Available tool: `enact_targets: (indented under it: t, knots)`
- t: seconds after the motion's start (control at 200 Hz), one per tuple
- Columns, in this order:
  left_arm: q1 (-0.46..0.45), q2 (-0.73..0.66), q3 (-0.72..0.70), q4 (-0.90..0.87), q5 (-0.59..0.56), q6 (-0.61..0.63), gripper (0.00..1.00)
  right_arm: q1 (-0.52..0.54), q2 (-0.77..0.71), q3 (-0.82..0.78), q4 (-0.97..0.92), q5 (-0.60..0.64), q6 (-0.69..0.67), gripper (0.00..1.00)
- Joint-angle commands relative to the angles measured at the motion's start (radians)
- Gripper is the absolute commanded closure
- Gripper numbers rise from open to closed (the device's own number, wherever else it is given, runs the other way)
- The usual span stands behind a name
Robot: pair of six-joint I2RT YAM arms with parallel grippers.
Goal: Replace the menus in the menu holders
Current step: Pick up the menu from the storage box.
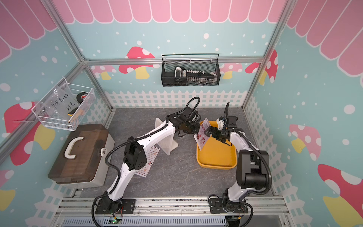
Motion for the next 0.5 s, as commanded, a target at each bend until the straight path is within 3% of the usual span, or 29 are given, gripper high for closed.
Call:
enact_targets:
  t: [0.0,0.215,0.27,0.405,0.495]
  knots:
    - [0.019,-0.085,0.048,0.008,0.023,-0.014,0.99,-0.01,-0.042,-0.032,0.023,-0.066,0.017,0.01]
    - [0.032,-0.154,0.072,0.011,0.015,-0.008,0.99,-0.035,-0.061,-0.127,0.211,-0.202,0.137,0.02]
    - [0.035,-0.17,0.074,0.011,0.016,-0.009,0.99,-0.035,-0.063,-0.169,0.329,-0.249,0.221,0.02]
    - [0.039,-0.21,0.078,0.013,0.014,-0.007,1.0,-0.034,-0.071,-0.322,0.822,-0.297,0.529,0.04]
    - [0.042,-0.235,0.08,0.013,0.011,-0.003,1.0,-0.032,-0.044,-0.352,1.027,-0.322,0.646,0.05]
